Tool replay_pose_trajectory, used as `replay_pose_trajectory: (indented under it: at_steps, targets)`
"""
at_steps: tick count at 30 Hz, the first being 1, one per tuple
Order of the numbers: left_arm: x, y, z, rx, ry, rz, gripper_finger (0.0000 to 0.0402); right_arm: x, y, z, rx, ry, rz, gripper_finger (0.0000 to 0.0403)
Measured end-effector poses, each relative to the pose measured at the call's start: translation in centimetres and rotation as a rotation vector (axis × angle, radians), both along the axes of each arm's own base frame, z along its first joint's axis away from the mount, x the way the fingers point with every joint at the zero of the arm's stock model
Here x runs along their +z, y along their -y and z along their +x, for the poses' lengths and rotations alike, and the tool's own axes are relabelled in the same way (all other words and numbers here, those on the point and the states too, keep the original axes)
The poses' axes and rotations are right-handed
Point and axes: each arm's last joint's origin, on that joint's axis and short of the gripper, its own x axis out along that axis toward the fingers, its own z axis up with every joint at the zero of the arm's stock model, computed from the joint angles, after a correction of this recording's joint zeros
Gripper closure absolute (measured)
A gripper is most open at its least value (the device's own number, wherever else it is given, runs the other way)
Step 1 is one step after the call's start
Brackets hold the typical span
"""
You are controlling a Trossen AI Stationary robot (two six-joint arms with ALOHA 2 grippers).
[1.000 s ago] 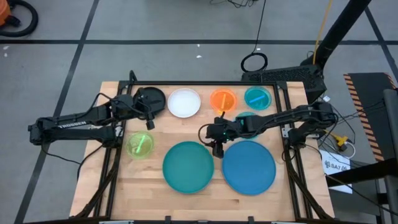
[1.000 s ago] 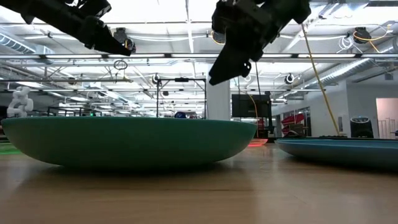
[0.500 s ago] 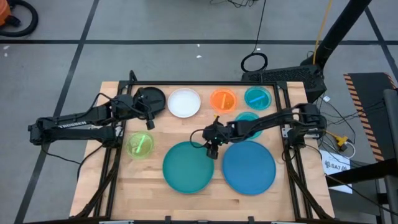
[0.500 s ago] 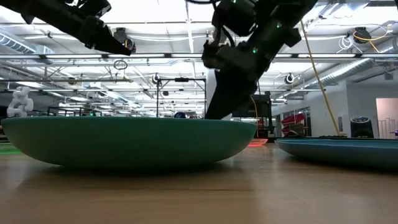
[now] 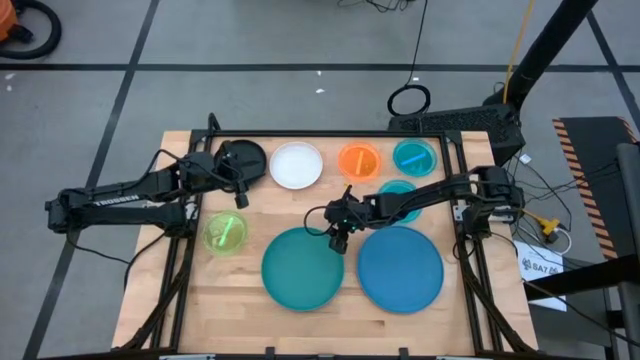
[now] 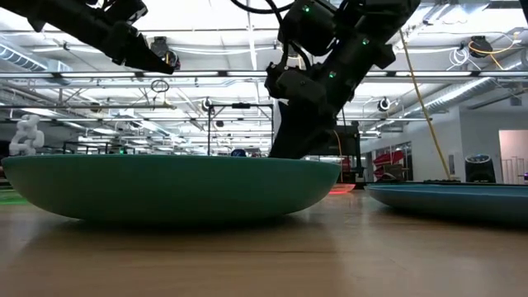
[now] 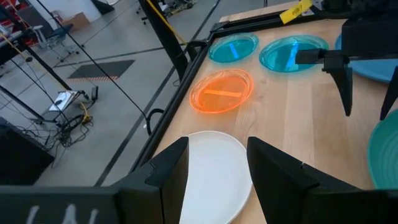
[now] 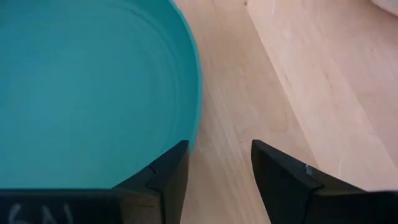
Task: Stack plastic plates
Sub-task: Stack the green plate on top of the blue plate
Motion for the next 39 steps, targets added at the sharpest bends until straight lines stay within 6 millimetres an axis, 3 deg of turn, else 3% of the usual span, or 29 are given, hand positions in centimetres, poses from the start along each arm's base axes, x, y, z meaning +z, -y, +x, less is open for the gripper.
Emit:
replay_pose_trajectory:
  at_steps: [9,31,39]
  targets:
    - [0.0,0.0,0.0,0.000,-0.003,-0.002,0.0231,-0.9,-0.4,0.5,0.013,0.009,0.004,0.0236]
    - [-0.1,0.0,0.0,0.004,-0.008,-0.003,0.0231,-0.8,-0.4,0.7,0.007,0.039,0.006,0.0236]
    - [-0.1,0.0,0.0,0.003,-0.008,-0.003,0.0231,-3.0,-0.6,1.6,0.031,0.051,0.028,0.0236]
